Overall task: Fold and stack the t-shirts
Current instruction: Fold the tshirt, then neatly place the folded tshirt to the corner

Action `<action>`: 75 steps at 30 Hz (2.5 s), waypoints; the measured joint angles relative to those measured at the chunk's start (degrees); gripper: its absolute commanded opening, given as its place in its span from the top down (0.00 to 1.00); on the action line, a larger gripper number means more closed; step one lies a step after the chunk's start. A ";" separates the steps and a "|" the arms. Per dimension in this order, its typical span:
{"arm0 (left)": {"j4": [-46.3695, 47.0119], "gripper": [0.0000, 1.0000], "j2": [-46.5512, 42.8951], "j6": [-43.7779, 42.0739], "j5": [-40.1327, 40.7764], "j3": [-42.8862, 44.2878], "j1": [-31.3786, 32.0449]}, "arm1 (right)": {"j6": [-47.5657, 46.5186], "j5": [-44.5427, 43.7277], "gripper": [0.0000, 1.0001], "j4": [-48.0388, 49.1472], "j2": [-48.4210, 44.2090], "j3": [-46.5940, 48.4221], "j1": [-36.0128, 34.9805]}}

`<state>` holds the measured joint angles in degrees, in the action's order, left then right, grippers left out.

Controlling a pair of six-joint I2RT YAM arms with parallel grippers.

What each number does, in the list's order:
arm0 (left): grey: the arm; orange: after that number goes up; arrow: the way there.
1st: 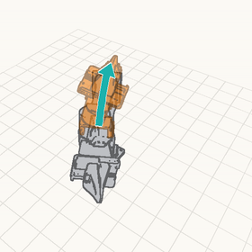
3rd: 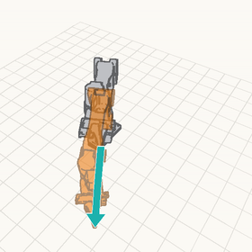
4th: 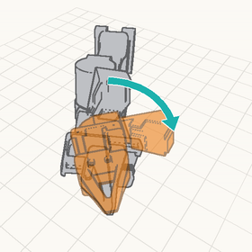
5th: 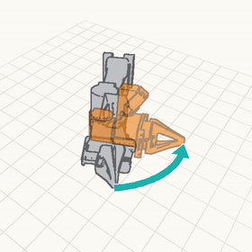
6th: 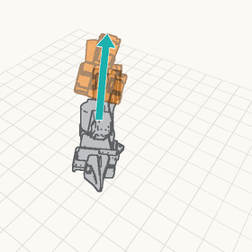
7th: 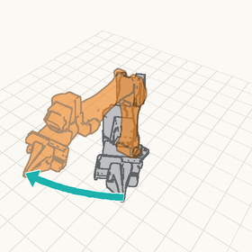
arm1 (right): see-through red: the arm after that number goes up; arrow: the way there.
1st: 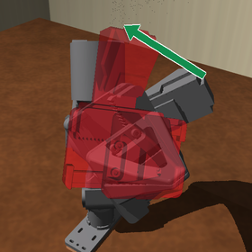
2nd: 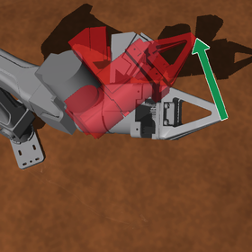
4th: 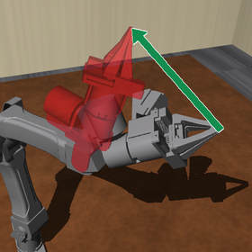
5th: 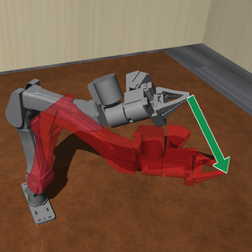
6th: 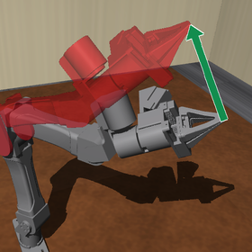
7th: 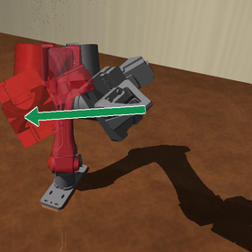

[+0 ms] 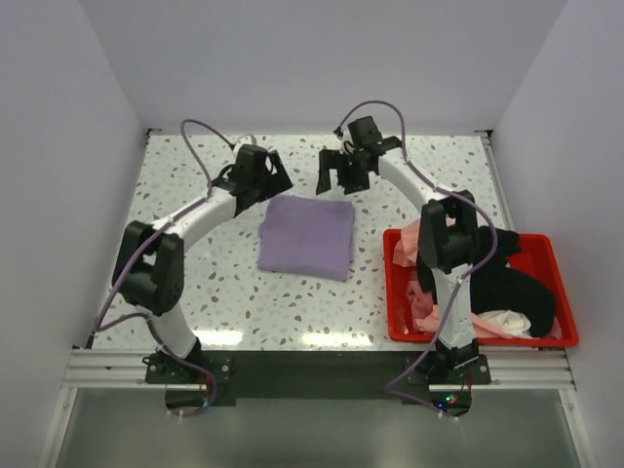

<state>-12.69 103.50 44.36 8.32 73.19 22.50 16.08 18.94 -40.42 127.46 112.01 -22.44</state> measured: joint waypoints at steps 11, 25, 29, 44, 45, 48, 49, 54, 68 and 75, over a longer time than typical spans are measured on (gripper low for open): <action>-6.88 0.00 -35.54 3.78 11.28 -16.48 -0.04 | 5.29 -13.49 0.02 2.56 -19.74 -22.84 -2.97; -24.35 0.00 -56.70 10.12 16.90 -32.20 -0.26 | 8.46 -19.91 0.36 6.43 -14.86 -28.28 -5.40; -25.20 0.00 -55.93 10.14 17.05 -32.20 -0.26 | 8.59 -19.87 0.35 7.45 -13.31 -28.96 -6.05; -26.51 0.00 -54.34 10.14 18.10 -32.28 -0.26 | 7.45 -22.80 0.79 7.82 -6.93 -22.73 -8.81; -26.77 0.00 -54.34 10.16 18.34 -32.28 -0.26 | 6.86 -23.93 0.80 7.65 -6.05 -21.33 -8.96; -27.67 0.00 -54.34 10.19 19.19 -32.28 -0.26 | 3.89 -28.41 0.83 6.88 -2.89 -16.17 -9.27; -27.96 0.00 -54.34 10.27 19.43 -32.28 -0.26 | 2.80 -29.83 0.83 6.58 -1.86 -14.47 -9.29; -30.12 0.00 -54.77 11.06 21.66 -32.28 -0.26 | -3.67 -36.22 0.84 4.66 3.98 -4.85 -8.52; -30.84 0.00 -54.29 12.15 25.16 -32.28 -0.26 | -17.92 -42.23 0.87 1.79 13.35 10.27 6.19; -30.64 0.00 -49.72 12.17 26.10 -31.32 -0.26 | -23.41 -43.50 0.87 1.86 14.05 11.21 13.92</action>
<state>-43.33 53.78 56.53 34.41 41.87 22.24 -7.33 -24.56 -38.57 141.51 123.22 -8.51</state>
